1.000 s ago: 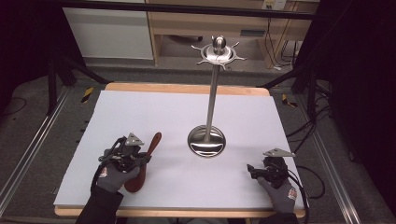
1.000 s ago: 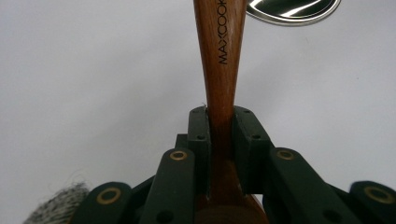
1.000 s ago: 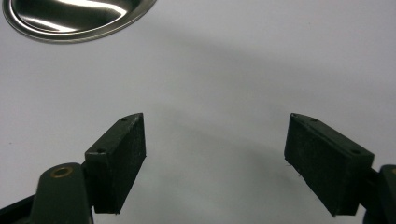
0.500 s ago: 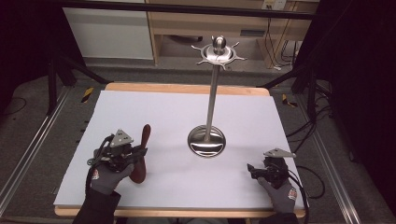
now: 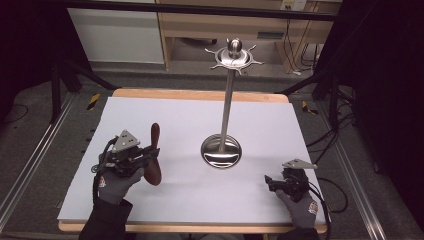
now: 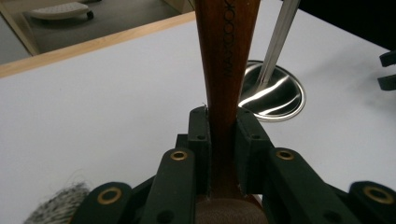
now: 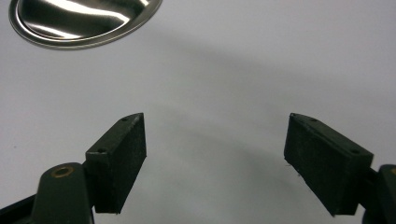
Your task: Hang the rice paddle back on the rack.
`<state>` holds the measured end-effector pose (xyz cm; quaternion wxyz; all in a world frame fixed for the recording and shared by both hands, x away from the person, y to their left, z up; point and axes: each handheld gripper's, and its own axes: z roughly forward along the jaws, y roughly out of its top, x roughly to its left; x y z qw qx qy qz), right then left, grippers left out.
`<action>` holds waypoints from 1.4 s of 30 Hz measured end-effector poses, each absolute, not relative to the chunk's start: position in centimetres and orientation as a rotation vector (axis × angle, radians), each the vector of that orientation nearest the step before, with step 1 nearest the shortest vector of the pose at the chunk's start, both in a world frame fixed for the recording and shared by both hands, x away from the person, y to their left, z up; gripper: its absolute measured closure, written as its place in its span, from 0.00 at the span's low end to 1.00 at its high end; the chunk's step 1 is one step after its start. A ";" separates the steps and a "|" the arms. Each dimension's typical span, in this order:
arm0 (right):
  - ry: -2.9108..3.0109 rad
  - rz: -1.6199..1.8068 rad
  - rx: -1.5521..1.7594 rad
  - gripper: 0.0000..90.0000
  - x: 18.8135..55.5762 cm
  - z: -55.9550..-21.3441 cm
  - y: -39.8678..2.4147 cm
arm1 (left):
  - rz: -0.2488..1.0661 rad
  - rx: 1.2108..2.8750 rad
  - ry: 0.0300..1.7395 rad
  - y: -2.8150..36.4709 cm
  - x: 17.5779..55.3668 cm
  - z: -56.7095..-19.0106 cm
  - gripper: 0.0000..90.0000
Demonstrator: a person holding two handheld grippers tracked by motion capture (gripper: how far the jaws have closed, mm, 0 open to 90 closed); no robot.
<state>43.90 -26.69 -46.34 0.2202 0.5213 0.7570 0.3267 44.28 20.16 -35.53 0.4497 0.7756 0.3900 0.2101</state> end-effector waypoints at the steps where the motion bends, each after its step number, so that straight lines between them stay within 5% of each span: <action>1: 2.096 0.911 1.447 0.23 43.9 -46.3 -26.7 | 0.521 1.905 0.962 20.0 44.3 -35.3 0.86; 42: 2.050 0.937 1.451 0.23 44.0 -46.2 -26.8 | 0.531 1.786 0.803 14.2 47.5 -27.8 0.86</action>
